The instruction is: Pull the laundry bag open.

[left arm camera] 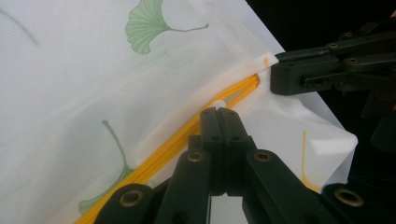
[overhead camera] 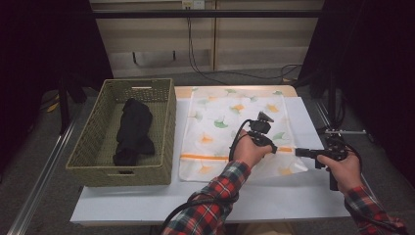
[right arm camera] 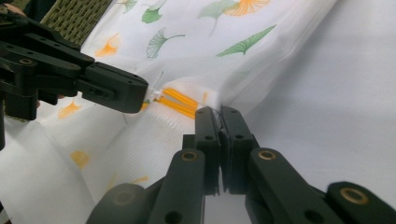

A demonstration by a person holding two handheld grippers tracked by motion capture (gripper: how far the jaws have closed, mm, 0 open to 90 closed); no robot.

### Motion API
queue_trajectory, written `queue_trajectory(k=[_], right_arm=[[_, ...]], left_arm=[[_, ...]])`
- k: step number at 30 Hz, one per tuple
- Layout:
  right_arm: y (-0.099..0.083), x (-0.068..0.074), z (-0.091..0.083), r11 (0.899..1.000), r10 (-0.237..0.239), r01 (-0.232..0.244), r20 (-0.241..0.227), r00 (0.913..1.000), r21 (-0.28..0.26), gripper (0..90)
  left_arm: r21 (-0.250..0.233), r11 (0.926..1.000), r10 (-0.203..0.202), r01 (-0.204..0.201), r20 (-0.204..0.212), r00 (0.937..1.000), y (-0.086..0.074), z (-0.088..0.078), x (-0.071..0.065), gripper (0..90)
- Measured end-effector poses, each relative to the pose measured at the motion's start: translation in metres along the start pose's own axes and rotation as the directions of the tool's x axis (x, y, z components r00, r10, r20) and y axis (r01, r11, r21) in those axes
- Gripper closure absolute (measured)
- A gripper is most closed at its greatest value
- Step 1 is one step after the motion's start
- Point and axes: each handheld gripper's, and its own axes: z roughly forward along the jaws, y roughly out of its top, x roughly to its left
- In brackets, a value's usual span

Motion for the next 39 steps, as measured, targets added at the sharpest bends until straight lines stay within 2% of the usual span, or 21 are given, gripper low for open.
queue_trajectory(k=[1,2,5,7,8,11,12,13,16,19,22,24,25,28,29,32,34,35,38,39], right_arm=[[-0.001,-0.001,0.0,1.0,0.008,-0.008,-0.006,1.0,-0.004,87.2],[-0.001,-0.002,-0.001,1.0,0.018,-0.018,-0.012,0.9998,-0.003,87.2],[-0.003,-0.003,0.0,1.0,0.01,-0.01,-0.009,0.9999,0.001,87.2],[-0.003,-0.001,0.0,1.0,0.01,-0.01,-0.012,0.9999,0.003,87.2],[-0.003,-0.001,0.0,1.0,0.005,-0.005,-0.009,0.9999,0.001,87.2],[-0.003,0.0,-0.001,1.0,-0.001,0.001,-0.007,1.0,0.001,87.2],[-0.003,0.001,-0.002,1.0,0.001,-0.001,-0.005,1.0,-0.001,87.2],[-0.003,0.001,-0.003,1.0,0.001,-0.001,0.002,1.0,0.001,87.2],[-0.003,0.0,-0.004,1.0,0.001,-0.001,0.005,1.0,-0.007,87.2],[-0.003,-0.001,-0.004,1.0,0.007,-0.007,0.003,1.0,-0.008,87.2],[-0.003,-0.001,-0.004,1.0,0.005,-0.005,0.004,1.0,-0.005,87.2],[-0.003,-0.001,-0.004,1.0,0.006,-0.006,0.007,1.0,-0.006,87.2],[-0.003,-0.001,-0.004,1.0,0.006,-0.006,0.007,1.0,-0.006,87.2],[-0.003,-0.001,-0.003,1.0,0.005,-0.005,0.006,1.0,-0.004,87.2],[-0.003,0.0,-0.003,1.0,-0.001,0.001,0.011,0.9999,-0.003,87.2],[-0.003,0.0,-0.002,1.0,0.001,-0.001,0.009,1.0,0.001,87.2],[-0.004,0.001,-0.003,1.0,-0.001,0.001,0.013,0.9999,0.0,87.2],[-0.003,0.0,-0.003,1.0,-0.005,0.005,0.011,0.9999,-0.002,87.2],[-0.004,0.0,-0.003,1.0,-0.005,0.005,0.015,0.9999,-0.006,87.2],[-0.004,-0.001,-0.004,1.0,-0.009,0.009,0.021,0.9997,-0.007,87.2]], left_arm=[[0.008,1.0,-0.003,0.003,0.006,1.0,-0.001,-0.003,0.003,90.0],[-0.016,0.9997,-0.017,0.017,0.011,0.9998,-0.001,-0.003,0.003,90.0],[0.011,0.9999,0.003,-0.003,0.006,1.0,-0.002,-0.007,0.005,90.0],[0.002,1.0,-0.005,0.005,0.006,1.0,-0.002,-0.007,0.004,90.0],[-0.011,0.9997,-0.021,0.021,0.006,0.9998,-0.003,-0.007,0.002,90.0],[-0.009,0.9997,-0.022,0.022,0.001,0.9998,-0.003,-0.008,0.001,90.0],[0.009,0.9999,0.005,-0.005,0.002,1.0,-0.003,-0.009,0.002,90.0],[-0.01,0.9999,-0.008,0.008,-0.004,1.0,-0.003,-0.009,0.0,90.0],[-0.018,0.9996,-0.024,0.023,-0.024,0.9994,-0.003,-0.012,0.0,90.0],[-0.002,0.9999,-0.01,0.01,-0.019,0.9998,-0.003,-0.016,0.003,90.0],[0.001,0.9998,-0.017,0.017,-0.016,0.9997,-0.004,-0.017,0.005,90.0],[0.003,0.9999,-0.015,0.015,-0.03,0.9994,-0.005,-0.018,0.007,90.0],[-0.01,0.9996,-0.027,0.027,-0.029,0.9992,-0.005,-0.017,0.007,90.0],[-0.007,0.9998,-0.019,0.019,-0.034,0.9992,-0.006,-0.02,0.01,90.0],[-0.016,0.9993,-0.036,0.035,-0.032,0.9989,-0.007,-0.019,0.01,90.0],[-0.005,0.9997,-0.025,0.025,-0.034,0.9991,-0.007,-0.02,0.012,90.0],[-0.004,0.9999,-0.017,0.017,-0.057,0.9982,-0.007,-0.021,0.011,90.0],[-0.019,0.9992,-0.037,0.036,-0.049,0.9981,-0.007,-0.02,0.011,90.0],[-0.001,0.9998,-0.02,0.02,-0.05,0.9986,-0.007,-0.022,0.013,90.0],[-0.013,0.9996,-0.027,0.027,-0.066,0.9974,-0.007,-0.021,0.012,90.0]])
